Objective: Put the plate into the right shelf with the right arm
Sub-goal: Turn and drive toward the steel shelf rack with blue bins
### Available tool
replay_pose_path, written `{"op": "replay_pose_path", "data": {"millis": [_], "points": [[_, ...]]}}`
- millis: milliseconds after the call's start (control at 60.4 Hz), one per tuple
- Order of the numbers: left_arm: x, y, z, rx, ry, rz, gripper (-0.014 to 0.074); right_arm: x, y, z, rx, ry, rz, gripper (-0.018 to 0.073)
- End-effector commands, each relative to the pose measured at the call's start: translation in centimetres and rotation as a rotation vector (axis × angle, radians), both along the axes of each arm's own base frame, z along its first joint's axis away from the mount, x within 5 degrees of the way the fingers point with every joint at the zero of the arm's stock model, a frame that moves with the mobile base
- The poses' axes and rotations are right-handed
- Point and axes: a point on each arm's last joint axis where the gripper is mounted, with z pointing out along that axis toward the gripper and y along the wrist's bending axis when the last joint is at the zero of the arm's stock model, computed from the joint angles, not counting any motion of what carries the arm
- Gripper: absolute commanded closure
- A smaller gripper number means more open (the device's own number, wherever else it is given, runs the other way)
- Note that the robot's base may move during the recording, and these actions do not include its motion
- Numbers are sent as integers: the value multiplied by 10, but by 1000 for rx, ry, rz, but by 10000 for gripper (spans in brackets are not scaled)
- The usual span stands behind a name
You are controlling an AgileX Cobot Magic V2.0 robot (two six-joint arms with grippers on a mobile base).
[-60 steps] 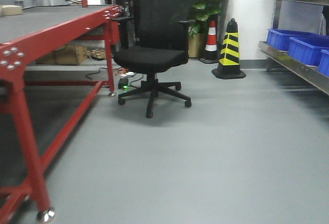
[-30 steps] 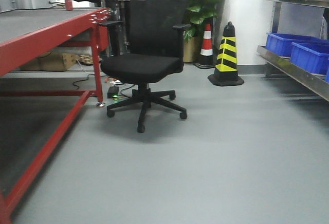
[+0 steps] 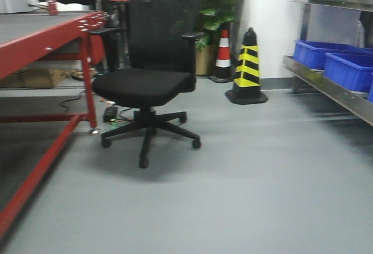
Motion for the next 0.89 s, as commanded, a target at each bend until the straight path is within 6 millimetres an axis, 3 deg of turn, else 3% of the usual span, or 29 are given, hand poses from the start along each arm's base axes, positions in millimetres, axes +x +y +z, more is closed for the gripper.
{"op": "replay_pose_path", "data": {"millis": [0,877], "points": [[-1,0,6,-9,-90,-1,643,-3,1,17,27,-118,19,496],[-1,0,6,-9,-90,-1,643,-3,1,17,27,-118,19,496]]}}
